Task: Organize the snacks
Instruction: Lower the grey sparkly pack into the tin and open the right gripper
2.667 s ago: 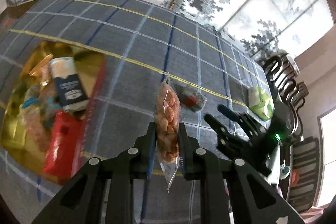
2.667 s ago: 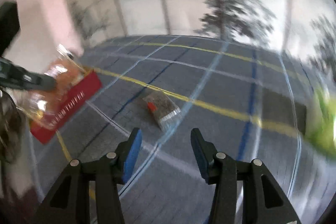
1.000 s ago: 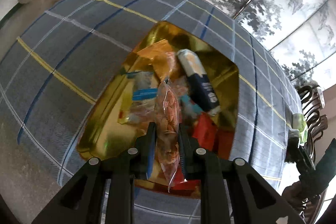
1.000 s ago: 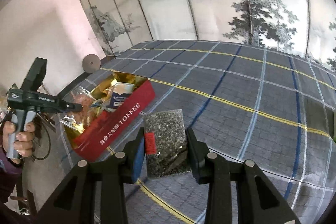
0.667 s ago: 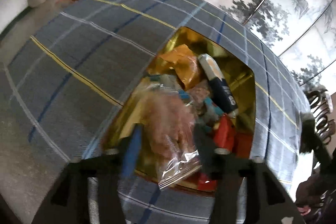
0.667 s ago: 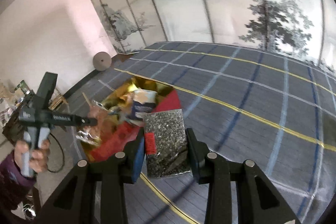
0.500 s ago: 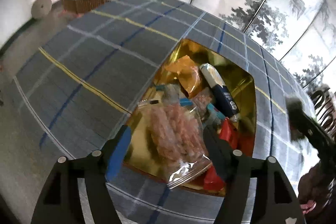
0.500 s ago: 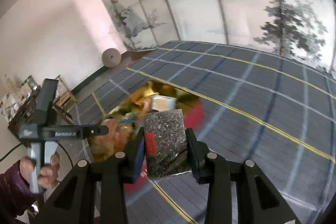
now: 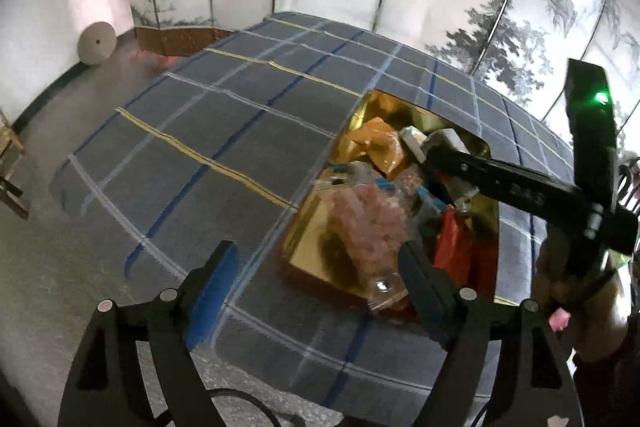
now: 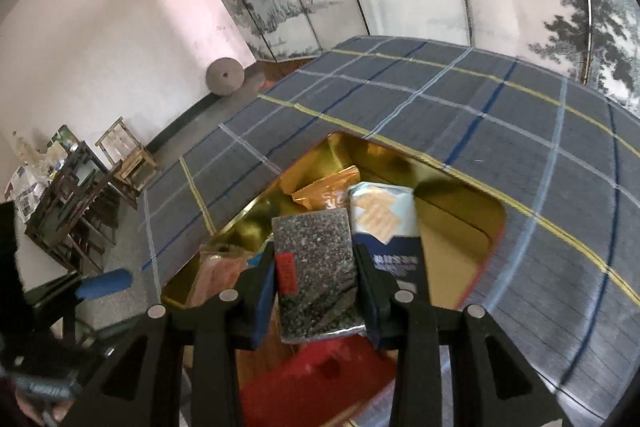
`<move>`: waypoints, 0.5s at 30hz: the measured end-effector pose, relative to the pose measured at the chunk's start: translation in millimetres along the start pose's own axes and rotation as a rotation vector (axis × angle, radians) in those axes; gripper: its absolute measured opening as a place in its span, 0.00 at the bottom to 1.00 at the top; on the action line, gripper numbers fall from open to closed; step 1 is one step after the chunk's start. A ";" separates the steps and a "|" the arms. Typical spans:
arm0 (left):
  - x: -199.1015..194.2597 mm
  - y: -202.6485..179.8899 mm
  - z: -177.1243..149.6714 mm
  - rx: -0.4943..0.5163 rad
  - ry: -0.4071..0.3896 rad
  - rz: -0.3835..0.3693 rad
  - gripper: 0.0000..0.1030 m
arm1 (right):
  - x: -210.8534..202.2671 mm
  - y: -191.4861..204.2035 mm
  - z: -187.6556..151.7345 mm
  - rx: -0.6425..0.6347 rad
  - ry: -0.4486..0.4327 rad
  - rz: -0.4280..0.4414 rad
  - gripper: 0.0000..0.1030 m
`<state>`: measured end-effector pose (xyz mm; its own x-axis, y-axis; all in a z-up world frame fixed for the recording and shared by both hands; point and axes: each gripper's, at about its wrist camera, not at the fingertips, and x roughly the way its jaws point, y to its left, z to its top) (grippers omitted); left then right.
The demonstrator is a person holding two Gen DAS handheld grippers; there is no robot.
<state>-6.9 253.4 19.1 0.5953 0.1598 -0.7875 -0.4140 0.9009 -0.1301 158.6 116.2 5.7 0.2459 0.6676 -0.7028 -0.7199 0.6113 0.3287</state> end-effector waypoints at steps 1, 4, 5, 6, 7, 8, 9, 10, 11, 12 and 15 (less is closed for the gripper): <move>-1.3 1.8 -0.7 0.004 -0.006 0.011 0.78 | 4.6 2.2 1.5 -0.004 0.003 -0.006 0.36; -4.2 6.5 -2.4 0.006 -0.028 0.038 0.79 | 15.5 5.4 5.7 -0.010 0.012 -0.017 0.36; -4.2 8.1 -2.6 0.008 -0.030 0.044 0.80 | 19.3 6.7 7.1 -0.011 0.015 -0.022 0.36; -3.8 9.8 -3.2 0.008 -0.029 0.049 0.80 | 20.6 7.0 8.2 -0.012 0.016 -0.024 0.36; -2.9 11.8 -4.0 0.006 -0.027 0.053 0.80 | 23.2 7.9 9.3 -0.013 0.017 -0.026 0.36; -1.7 13.5 -4.8 0.004 -0.024 0.053 0.80 | 25.9 9.0 10.1 -0.016 0.020 -0.030 0.36; -1.0 14.5 -5.2 0.003 -0.023 0.053 0.80 | 28.9 9.9 11.6 -0.019 0.024 -0.033 0.36; -1.1 15.4 -5.7 0.002 -0.023 0.055 0.80 | 31.1 11.1 12.2 -0.023 0.027 -0.038 0.36; -1.1 16.3 -6.3 0.003 -0.025 0.059 0.80 | 34.0 12.8 12.7 -0.030 0.030 -0.047 0.36; -0.6 16.6 -7.0 0.006 -0.027 0.064 0.80 | 36.2 13.7 13.1 -0.032 0.032 -0.052 0.36; 0.7 16.8 -8.3 0.013 -0.027 0.076 0.81 | 41.6 15.3 14.2 -0.035 0.036 -0.055 0.36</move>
<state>-19.2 265.3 11.4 0.5811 0.2390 -0.7780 -0.4498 0.8909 -0.0623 167.0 159.3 -9.5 0.2626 0.6168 -0.7420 -0.7286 0.6309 0.2666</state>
